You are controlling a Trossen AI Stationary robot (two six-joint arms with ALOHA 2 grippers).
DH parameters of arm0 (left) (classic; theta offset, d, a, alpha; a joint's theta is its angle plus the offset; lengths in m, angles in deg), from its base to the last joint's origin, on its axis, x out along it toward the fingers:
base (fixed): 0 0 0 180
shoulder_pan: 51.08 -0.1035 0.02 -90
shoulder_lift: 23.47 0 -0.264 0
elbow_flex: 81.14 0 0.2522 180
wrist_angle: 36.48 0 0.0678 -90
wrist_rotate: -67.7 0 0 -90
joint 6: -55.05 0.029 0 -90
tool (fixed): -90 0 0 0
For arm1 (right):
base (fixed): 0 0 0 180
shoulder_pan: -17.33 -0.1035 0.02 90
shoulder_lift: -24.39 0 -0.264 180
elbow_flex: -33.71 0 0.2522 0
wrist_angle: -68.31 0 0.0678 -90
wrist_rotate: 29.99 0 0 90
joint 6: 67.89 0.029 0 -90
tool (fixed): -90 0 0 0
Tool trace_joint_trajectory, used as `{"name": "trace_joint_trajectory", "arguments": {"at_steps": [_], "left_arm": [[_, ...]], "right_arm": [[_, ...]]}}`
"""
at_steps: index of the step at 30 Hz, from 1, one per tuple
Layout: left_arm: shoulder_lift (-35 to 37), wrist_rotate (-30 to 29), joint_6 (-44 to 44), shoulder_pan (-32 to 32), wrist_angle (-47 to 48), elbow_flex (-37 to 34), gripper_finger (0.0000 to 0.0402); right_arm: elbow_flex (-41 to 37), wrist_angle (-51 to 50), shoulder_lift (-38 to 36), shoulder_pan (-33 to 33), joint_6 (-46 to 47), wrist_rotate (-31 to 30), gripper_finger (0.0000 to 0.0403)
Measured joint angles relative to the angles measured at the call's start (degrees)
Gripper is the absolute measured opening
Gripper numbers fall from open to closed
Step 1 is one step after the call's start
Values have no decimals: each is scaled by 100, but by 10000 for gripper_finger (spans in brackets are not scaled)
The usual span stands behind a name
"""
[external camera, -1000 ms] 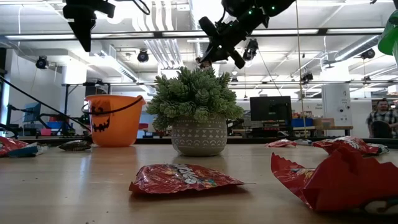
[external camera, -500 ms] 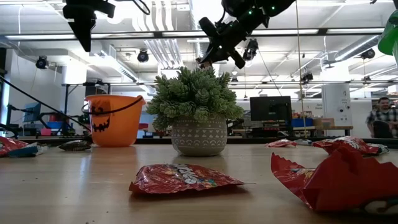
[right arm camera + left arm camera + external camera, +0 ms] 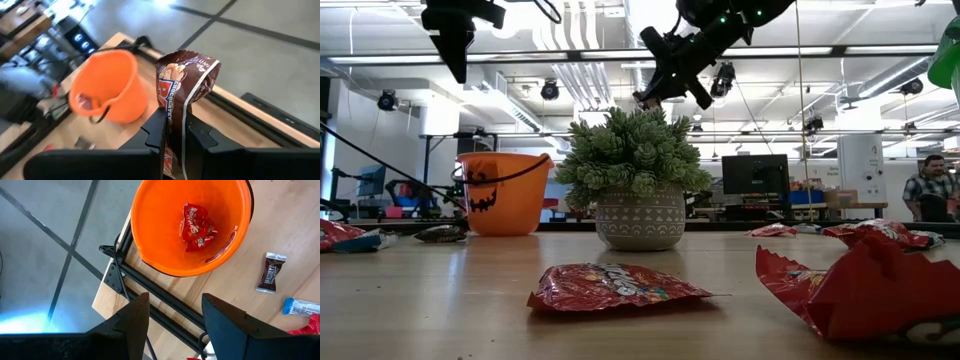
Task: Sort candy
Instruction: Put the brown chocolate into the black bucket
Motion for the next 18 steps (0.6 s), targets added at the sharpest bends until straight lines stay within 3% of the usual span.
{"name": "trace_joint_trajectory", "arguments": {"at_steps": [3,8,13,18], "left_arm": [[0,0,0,0,0,0,164],[-1,0,0,0,-1,0,164],[0,-2,0,0,1,0,164],[-1,-2,1,1,-1,0,164]], "right_arm": [[0,-3,0,-1,-121,316,34],[0,-218,0,-1,-51,331,34],[-2,-392,0,-3,-45,-509,34],[-2,-394,0,-1,248,-568,34]]}}
